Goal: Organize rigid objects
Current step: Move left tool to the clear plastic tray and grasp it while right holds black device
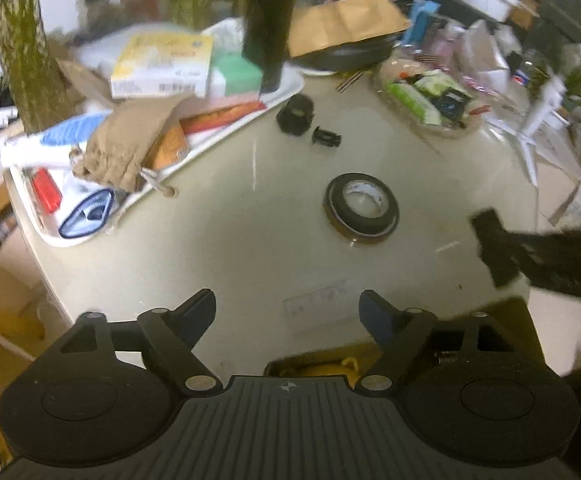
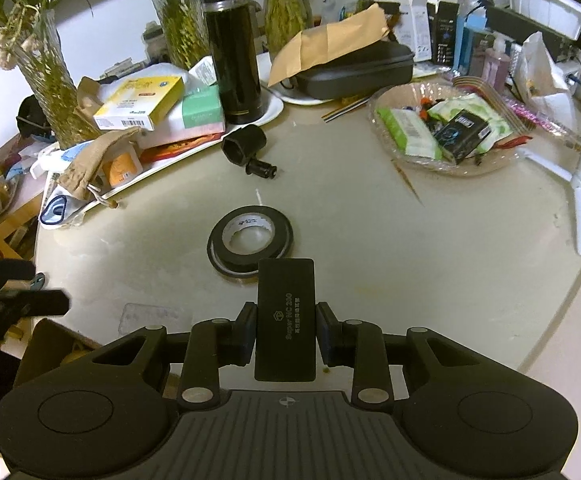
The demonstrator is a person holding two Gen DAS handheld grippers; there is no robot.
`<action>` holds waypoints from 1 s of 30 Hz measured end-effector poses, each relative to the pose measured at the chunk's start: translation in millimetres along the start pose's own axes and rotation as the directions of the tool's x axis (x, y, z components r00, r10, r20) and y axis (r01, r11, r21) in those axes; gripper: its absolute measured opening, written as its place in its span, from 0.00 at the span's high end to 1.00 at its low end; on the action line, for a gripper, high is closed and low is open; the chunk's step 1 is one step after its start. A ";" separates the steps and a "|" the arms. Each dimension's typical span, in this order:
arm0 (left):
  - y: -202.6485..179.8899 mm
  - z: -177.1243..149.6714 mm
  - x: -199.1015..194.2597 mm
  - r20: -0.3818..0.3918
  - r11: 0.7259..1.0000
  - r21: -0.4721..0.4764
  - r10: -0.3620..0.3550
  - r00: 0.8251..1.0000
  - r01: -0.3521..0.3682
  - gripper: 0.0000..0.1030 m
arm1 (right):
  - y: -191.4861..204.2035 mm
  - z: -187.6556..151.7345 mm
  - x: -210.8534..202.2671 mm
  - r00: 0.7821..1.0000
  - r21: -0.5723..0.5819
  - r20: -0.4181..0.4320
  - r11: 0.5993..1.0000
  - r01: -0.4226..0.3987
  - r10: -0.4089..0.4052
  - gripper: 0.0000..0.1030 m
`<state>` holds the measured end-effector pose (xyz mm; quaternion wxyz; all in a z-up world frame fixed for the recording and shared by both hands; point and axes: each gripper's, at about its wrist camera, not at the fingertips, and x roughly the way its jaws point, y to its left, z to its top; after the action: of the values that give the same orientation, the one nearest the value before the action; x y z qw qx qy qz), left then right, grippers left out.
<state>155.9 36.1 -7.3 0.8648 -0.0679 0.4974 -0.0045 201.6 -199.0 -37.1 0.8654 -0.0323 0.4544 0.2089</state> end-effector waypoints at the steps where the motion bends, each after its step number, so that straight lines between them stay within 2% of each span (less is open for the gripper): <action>1: 0.8 4.1 4.8 -0.019 1.000 -0.026 -0.001 1.000 0.001 0.23 | -2.6 -1.5 -3.5 1.000 0.002 0.006 1.000 0.002 -0.002 0.67; 6: -1.3 17.8 29.2 -0.114 0.996 -0.093 -0.013 0.993 0.002 0.23 | -17.9 -8.9 -25.6 0.998 0.032 0.055 0.999 0.011 -0.013 0.67; 12: -9.9 25.8 63.9 -0.231 0.987 -0.159 -0.022 0.973 -0.016 0.22 | -32.0 -19.6 -45.2 0.996 0.053 0.086 0.998 0.022 -0.026 0.67; 16: -17.5 26.9 81.8 -0.275 0.984 -0.169 0.009 0.961 -0.057 0.22 | -40.0 -27.7 -53.6 0.994 0.073 0.102 0.997 0.022 -0.030 0.67; 20: -21.7 25.3 97.0 -0.306 0.980 -0.175 0.040 0.951 -0.098 0.22 | -48.1 -33.5 -60.4 0.992 0.099 0.124 0.995 0.027 -0.040 0.67; 24: -23.4 22.1 106.5 -0.310 0.974 -0.174 0.085 0.947 -0.144 0.22 | -52.5 -38.1 -64.3 0.992 0.112 0.125 0.993 0.021 -0.035 0.67; 30: -32.0 24.3 108.3 -0.308 0.972 -0.155 0.122 0.943 -0.176 0.23 | -51.0 -43.8 -65.1 0.992 0.114 0.121 0.993 0.014 -0.027 0.67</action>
<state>233.4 -1.0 -84.5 0.7685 -0.1064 0.6237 0.0959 155.1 -277.8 -17.5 0.8941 0.0249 0.4113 0.1756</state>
